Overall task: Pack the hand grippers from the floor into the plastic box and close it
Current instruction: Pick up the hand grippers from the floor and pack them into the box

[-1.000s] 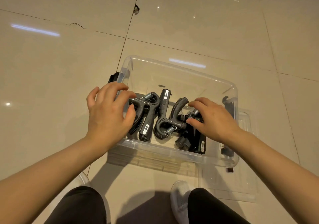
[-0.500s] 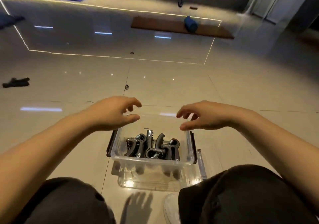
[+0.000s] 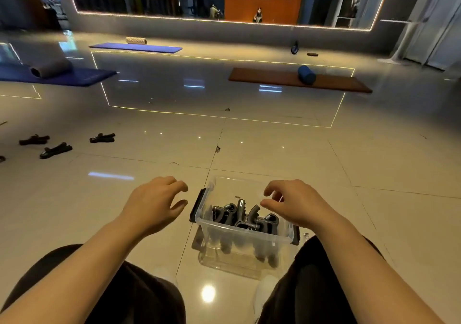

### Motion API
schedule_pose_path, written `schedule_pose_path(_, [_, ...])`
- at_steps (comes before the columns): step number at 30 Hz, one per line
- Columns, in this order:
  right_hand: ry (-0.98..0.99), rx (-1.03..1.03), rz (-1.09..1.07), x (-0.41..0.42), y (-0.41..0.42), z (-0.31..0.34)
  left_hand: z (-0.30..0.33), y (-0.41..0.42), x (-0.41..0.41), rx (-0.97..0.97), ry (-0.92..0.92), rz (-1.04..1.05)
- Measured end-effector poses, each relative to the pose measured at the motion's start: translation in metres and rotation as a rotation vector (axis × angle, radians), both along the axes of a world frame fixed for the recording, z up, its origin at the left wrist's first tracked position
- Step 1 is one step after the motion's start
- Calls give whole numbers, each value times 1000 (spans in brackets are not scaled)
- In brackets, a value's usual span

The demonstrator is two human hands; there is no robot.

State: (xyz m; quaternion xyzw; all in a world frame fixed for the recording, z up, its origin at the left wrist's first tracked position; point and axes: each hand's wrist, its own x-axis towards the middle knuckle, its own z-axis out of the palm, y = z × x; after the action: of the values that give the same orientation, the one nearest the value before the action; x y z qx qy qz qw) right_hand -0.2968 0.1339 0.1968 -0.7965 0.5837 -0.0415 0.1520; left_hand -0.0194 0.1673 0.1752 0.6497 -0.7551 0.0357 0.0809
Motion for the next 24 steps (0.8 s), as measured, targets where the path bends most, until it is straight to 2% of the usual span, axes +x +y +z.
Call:
schedule_pose_path(6, [-259,-127,130,74,-12,5,25,12,11,-39,38,60])
schedule_pose_path(10, [-211,-184,120,114,-26,-2,61,17,30,-166,188,57])
schedule_pose_path(13, [-199,-167,125,138,-39,-13,53,29,69,-183,178,141])
schedule_pose_path(16, [-173,-133,205,175,-53,-27,14,52,122,-126,258,357])
schedule_pose_path(17, [-177,-140,236,191,-57,-32,5,58,136,-77,225,418])
schedule_pose_path(19, [-200,-151,300,225,-61,-43,-1,62,160,-81,157,443])
schedule_pose_path(22, [-210,-100,405,276,-53,-63,5,66,191,-121,289,515])
schedule_pose_path(24, [-180,-55,492,303,-46,-75,2,71,211,-59,232,575])
